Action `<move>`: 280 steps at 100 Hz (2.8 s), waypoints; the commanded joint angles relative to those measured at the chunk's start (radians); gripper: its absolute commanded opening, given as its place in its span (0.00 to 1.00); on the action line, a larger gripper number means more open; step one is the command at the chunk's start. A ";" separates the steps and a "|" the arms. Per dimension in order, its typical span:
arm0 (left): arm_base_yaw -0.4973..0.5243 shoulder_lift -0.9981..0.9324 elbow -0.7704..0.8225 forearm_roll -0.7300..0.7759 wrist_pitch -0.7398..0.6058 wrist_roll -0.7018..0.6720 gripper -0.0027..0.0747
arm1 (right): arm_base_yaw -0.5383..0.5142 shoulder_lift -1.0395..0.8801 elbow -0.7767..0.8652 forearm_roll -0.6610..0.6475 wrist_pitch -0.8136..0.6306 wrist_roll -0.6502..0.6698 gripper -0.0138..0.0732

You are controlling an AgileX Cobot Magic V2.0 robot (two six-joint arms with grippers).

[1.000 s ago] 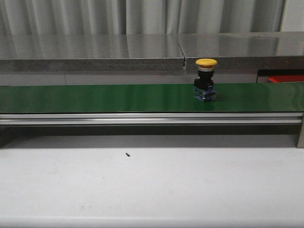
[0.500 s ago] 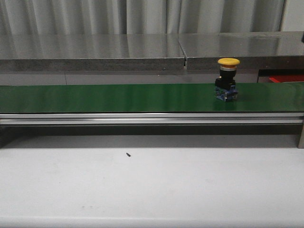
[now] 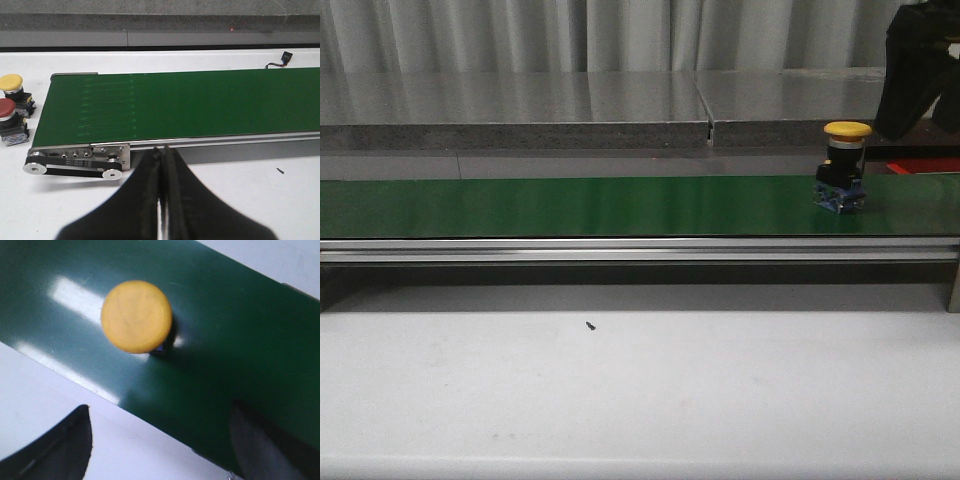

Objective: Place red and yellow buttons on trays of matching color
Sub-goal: 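Grasp the second yellow button at the belt end with the right gripper, then lower the yellow button into the yellow tray and open the right gripper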

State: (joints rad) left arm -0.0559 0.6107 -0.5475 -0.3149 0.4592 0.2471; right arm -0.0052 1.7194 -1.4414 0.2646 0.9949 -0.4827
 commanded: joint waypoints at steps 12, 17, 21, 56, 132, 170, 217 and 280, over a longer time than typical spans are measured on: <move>-0.008 0.003 -0.029 -0.020 -0.070 -0.003 0.01 | 0.018 0.021 -0.068 0.026 -0.045 -0.010 0.81; -0.008 0.003 -0.029 -0.020 -0.070 -0.003 0.01 | 0.019 0.039 -0.083 0.026 -0.055 -0.010 0.81; -0.008 0.003 -0.029 -0.020 -0.070 -0.003 0.01 | 0.019 0.050 -0.095 0.026 -0.068 -0.010 0.80; -0.008 0.003 -0.029 -0.020 -0.070 -0.003 0.01 | 0.018 0.108 -0.168 -0.099 -0.026 0.130 0.34; -0.008 0.003 -0.029 -0.020 -0.070 -0.003 0.01 | -0.540 0.009 -0.261 0.092 0.119 0.129 0.28; -0.008 0.003 -0.029 -0.020 -0.070 -0.003 0.01 | -0.671 0.161 -0.258 0.142 0.065 0.133 0.28; -0.008 0.003 -0.029 -0.020 -0.070 -0.003 0.01 | -0.671 0.291 -0.253 0.141 0.048 0.133 0.28; -0.008 0.003 -0.029 -0.020 -0.070 -0.003 0.01 | -0.671 0.331 -0.253 0.135 0.063 0.133 0.50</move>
State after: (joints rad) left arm -0.0559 0.6107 -0.5475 -0.3149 0.4570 0.2471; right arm -0.6706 2.1027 -1.6704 0.3773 1.0603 -0.3472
